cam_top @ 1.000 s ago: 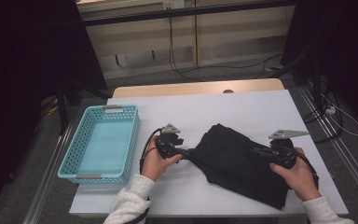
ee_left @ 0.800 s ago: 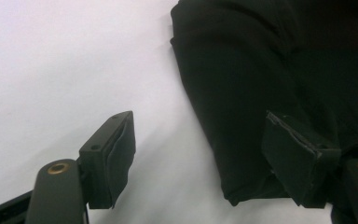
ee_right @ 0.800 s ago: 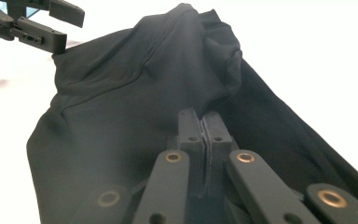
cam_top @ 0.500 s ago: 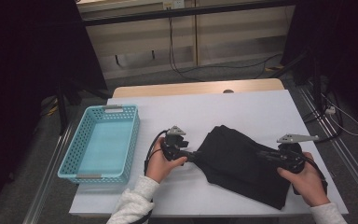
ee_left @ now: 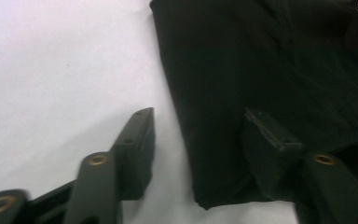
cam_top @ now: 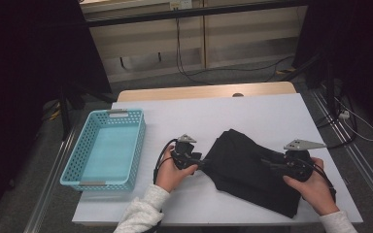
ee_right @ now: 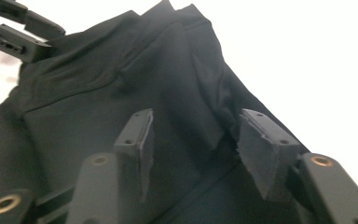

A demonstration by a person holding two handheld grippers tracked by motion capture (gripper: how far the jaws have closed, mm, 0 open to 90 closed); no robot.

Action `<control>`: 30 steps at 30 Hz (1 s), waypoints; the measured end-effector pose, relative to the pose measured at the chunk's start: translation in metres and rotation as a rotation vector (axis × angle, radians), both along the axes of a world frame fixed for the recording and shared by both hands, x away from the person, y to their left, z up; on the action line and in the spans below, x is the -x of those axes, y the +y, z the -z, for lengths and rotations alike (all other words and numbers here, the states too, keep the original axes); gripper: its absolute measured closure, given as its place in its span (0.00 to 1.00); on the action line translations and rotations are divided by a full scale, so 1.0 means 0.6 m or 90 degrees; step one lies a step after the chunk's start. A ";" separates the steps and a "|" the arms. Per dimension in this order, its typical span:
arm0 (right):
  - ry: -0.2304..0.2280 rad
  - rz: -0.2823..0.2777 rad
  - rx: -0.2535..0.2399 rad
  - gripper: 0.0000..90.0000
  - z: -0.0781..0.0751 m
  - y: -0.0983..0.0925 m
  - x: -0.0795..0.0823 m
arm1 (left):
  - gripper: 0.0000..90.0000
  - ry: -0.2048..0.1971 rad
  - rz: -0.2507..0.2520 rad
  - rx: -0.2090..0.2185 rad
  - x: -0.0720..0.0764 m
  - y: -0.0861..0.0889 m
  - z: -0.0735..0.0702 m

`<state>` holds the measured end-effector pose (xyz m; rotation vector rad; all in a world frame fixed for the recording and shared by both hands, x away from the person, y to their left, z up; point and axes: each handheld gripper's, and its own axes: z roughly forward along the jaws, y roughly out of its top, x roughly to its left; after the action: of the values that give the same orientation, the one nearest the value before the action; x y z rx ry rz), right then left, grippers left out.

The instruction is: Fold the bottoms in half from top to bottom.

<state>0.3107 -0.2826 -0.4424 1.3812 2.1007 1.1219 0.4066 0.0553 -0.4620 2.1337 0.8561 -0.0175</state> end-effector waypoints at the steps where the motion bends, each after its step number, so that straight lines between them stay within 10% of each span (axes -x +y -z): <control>1: -0.002 0.008 0.005 0.47 0.001 -0.001 -0.001 | 0.61 0.009 0.004 0.001 0.001 -0.001 0.000; 10: -0.019 0.043 0.006 0.42 -0.002 -0.018 -0.002 | 0.92 0.058 -0.015 0.011 0.002 -0.008 0.000; 30: -0.014 0.013 0.012 0.42 0.006 0.015 -0.019 | 0.94 0.081 -0.097 0.001 -0.042 0.084 -0.033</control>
<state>0.3223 -0.2734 -0.4460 1.3721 2.0714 1.1019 0.4318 0.1056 -0.4420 2.0772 1.0909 -0.0768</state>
